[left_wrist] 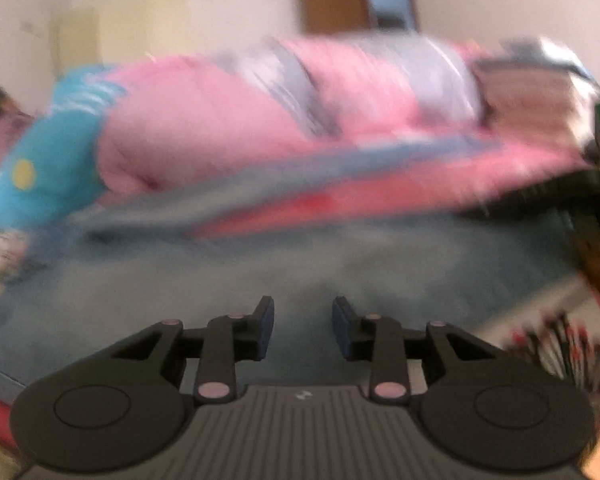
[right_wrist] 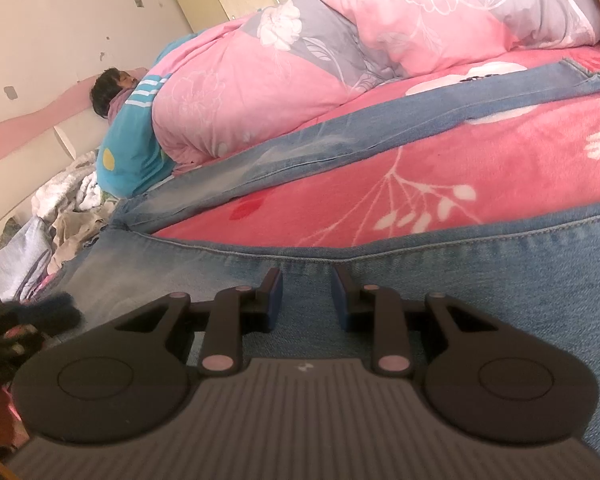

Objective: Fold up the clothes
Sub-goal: 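Open the left tool and swing it back over the jeans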

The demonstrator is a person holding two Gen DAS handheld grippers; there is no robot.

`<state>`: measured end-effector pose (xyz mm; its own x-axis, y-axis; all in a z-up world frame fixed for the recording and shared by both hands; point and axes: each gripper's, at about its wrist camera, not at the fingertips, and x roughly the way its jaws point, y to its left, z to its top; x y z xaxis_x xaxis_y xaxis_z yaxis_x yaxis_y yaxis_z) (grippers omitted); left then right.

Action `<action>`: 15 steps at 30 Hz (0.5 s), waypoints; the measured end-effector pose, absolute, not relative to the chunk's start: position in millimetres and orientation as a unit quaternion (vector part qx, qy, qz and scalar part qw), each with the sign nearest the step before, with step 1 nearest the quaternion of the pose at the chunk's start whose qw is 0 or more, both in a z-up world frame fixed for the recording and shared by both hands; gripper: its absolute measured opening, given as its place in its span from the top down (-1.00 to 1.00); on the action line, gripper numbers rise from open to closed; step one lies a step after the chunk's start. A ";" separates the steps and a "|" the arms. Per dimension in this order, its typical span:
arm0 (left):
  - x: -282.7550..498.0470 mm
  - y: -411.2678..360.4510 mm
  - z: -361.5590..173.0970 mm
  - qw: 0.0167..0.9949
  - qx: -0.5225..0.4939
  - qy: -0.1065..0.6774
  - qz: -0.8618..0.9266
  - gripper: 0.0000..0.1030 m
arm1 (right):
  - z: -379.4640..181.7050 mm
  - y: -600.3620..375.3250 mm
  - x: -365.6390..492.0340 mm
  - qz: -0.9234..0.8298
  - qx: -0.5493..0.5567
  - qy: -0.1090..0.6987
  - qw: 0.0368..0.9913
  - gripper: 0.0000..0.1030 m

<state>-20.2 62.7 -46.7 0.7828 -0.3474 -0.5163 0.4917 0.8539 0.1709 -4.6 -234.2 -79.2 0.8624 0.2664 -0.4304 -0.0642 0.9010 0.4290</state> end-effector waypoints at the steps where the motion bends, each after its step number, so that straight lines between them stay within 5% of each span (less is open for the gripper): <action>1: -27.9 60.3 -51.8 0.933 0.167 0.229 -0.223 0.42 | -79.1 -233.9 -4.6 0.087 0.204 0.247 0.943 0.50; 4: -40.6 61.2 -53.0 0.930 0.201 0.209 -0.224 0.35 | -78.7 -233.2 -4.4 0.086 0.203 0.249 0.943 0.50; 15: -25.5 96.8 -36.4 0.939 0.086 0.243 -0.229 0.18 | -34.4 -187.0 -16.4 0.122 0.126 0.250 0.952 0.36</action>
